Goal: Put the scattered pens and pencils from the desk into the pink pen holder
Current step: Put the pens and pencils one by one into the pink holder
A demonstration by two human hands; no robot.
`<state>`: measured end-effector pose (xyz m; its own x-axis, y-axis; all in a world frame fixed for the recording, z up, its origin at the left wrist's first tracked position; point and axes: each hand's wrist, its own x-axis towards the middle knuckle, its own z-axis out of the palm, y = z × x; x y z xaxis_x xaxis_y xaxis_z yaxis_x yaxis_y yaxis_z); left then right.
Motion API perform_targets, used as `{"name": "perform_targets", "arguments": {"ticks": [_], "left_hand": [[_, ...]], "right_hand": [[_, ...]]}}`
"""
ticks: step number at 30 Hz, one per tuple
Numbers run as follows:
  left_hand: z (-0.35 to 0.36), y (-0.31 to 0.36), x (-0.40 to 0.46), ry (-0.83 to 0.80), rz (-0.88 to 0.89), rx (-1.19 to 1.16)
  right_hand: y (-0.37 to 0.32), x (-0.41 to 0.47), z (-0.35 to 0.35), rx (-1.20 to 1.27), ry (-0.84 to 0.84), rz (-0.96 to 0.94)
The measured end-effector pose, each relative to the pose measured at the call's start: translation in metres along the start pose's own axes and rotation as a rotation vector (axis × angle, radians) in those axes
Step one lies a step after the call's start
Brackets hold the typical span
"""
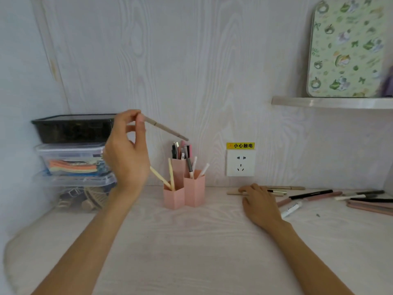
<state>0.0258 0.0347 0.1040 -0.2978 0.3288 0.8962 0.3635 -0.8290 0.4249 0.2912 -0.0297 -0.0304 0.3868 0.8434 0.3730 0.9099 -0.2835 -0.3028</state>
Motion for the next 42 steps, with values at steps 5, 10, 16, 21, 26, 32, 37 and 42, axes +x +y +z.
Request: {"name": "perform_targets", "arguments": {"ticks": [5,10,16,21,26,32,37,42], "left_hand": [[0.011,0.011,0.029,-0.143,0.187,0.326],[0.033,-0.009,0.015,-0.463,0.165,0.484],[0.041,-0.033,-0.022,-0.713,0.096,0.605],[0.04,-0.036,-0.035,-0.724,0.218,0.652],[0.026,0.001,-0.074,-0.53,0.163,0.37],[0.046,0.03,-0.126,-1.039,-0.054,0.175],[0.082,0.045,-0.16,-1.355,-0.153,0.169],[0.074,0.03,-0.16,-1.288,-0.065,0.176]], "right_hand": [[-0.001,0.0,-0.001,0.041,-0.001,-0.028],[-0.008,-0.002,0.001,0.159,-0.045,-0.137],[-0.011,-0.004,0.0,0.164,-0.034,-0.207],[-0.013,-0.003,-0.001,0.159,-0.034,-0.236],[-0.015,0.001,-0.011,0.212,0.079,-0.265],[-0.01,0.007,-0.048,0.761,0.564,0.089],[0.003,0.01,-0.055,1.088,0.639,0.395],[0.003,0.009,-0.056,1.444,0.544,0.528]]}}
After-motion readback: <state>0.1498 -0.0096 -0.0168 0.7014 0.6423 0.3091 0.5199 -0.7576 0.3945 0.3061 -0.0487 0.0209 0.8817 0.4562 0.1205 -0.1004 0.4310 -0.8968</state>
